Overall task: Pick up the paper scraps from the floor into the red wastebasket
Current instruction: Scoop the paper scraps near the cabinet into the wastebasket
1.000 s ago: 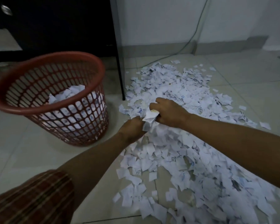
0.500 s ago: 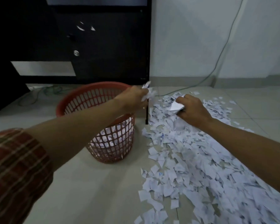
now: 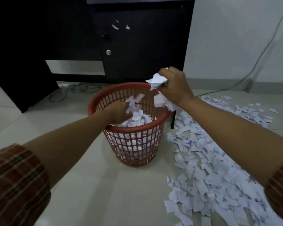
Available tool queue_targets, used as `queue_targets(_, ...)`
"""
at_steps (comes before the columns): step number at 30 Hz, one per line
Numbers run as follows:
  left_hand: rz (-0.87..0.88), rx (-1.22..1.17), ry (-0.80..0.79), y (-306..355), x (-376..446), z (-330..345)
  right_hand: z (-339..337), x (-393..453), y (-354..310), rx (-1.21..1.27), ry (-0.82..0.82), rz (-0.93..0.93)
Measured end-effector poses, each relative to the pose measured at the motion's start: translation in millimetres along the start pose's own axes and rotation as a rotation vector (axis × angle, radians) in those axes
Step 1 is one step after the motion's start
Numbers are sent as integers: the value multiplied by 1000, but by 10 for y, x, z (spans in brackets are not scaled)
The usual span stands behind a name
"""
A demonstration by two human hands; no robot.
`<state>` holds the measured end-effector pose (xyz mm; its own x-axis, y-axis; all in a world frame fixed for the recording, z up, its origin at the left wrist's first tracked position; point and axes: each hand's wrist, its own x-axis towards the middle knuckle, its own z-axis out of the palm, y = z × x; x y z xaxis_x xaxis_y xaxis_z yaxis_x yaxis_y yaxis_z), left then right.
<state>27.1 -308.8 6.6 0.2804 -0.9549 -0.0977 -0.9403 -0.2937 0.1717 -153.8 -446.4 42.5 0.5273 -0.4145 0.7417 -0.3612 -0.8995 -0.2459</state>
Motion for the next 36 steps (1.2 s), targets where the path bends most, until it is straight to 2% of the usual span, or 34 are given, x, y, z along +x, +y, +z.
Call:
queue_targets(3,-137,-133,-354,-103,-31,35,255,140,-223,71,0,20)
queue_targets(4,-156,-183,-404,-123,-27,24,342,150,-284,88,-14,25)
queue_targets(6,-103,-130,-378,-171,14,-6,527,119,-375,107,-79,41)
queue_targets(8,-30,-49,-317,-206,60,-44,681,41,-396,130,-304,151)
queue_targets(11,36,-25,-289,-231,76,-92,762,-65,-371,96,-865,320)
queue_targets(12,33,-39,-292,-243,82,-90,743,-78,-369,111,-970,351)
queue_targets(13,35,-53,-287,-240,73,-82,710,-84,-373,152,-997,357)
queue_targets(17,59,26,-221,-241,107,-25,570,-9,-397,303,-791,288)
queue_targets(21,69,36,-113,-171,129,-50,477,-36,-380,220,-588,167)
queue_targets(25,91,5,31,-9,107,-112,328,-208,-266,53,-610,14)
queue_targets(28,137,-34,55,119,131,-117,151,-364,-187,-3,-664,-26)
queue_targets(36,237,-8,79,566,154,-101,-174,-666,7,-198,-656,-209)
